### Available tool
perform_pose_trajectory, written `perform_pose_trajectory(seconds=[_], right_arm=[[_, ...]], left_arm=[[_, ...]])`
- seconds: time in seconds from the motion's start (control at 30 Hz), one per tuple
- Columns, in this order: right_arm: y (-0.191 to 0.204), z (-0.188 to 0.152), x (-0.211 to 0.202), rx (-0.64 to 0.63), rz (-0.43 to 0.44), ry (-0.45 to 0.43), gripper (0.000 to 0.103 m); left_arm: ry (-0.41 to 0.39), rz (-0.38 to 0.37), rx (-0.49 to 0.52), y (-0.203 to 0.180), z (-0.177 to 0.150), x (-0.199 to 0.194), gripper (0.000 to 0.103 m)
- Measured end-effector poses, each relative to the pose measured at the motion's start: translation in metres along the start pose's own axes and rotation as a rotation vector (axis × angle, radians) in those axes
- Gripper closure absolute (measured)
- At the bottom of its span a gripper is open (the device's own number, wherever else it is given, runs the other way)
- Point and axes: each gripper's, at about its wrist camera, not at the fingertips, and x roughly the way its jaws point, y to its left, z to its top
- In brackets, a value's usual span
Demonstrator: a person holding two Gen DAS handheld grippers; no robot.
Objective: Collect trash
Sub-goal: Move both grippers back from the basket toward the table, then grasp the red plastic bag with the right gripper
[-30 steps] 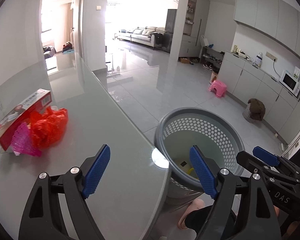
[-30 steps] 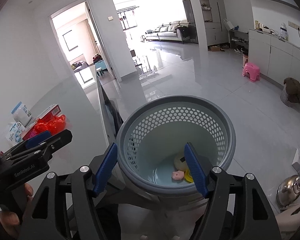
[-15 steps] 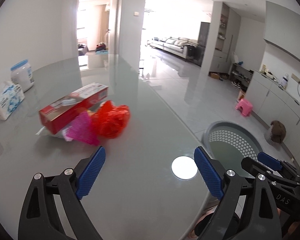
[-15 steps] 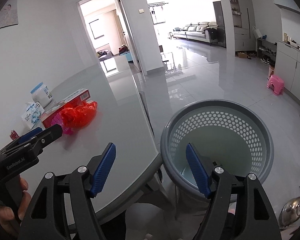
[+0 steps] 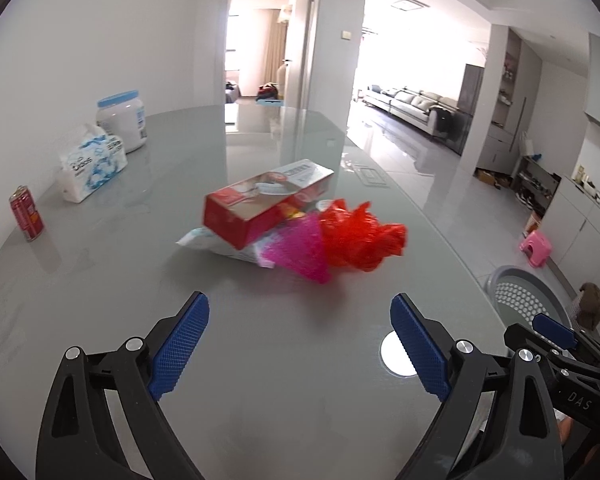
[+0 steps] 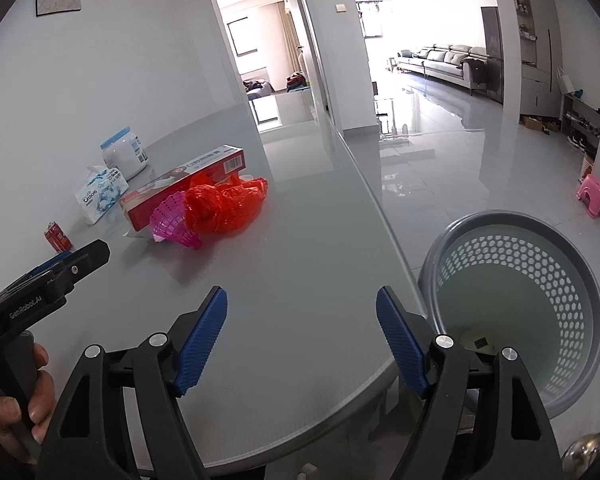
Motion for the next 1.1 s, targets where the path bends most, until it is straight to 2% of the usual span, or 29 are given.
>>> perform_pose_trajectory(seconds=[0.37,0.6,0.83,1.1], right_arm=[[0.040,0.024,0.033,-0.049,0.047,0.017,0.028],[0.064,0.042,0.064,-0.068,0.046,0.024,0.026],[0.073,0.057,0.096,-0.047,0.054,0.047,0.024],[0.078,0.068,0.137,-0.050,0.019,0.094,0.024]], left_arm=[[0.009,0.053,-0.041,0.044,0.006,0.019,0.013],[0.008,0.047,-0.039,0.056,0.015,0.035,0.013],[0.025,0.027,-0.042,0.062,0.021,0.057,0.013],[0.063,0.003,-0.051,0.065,0.017,0.075,0.013]])
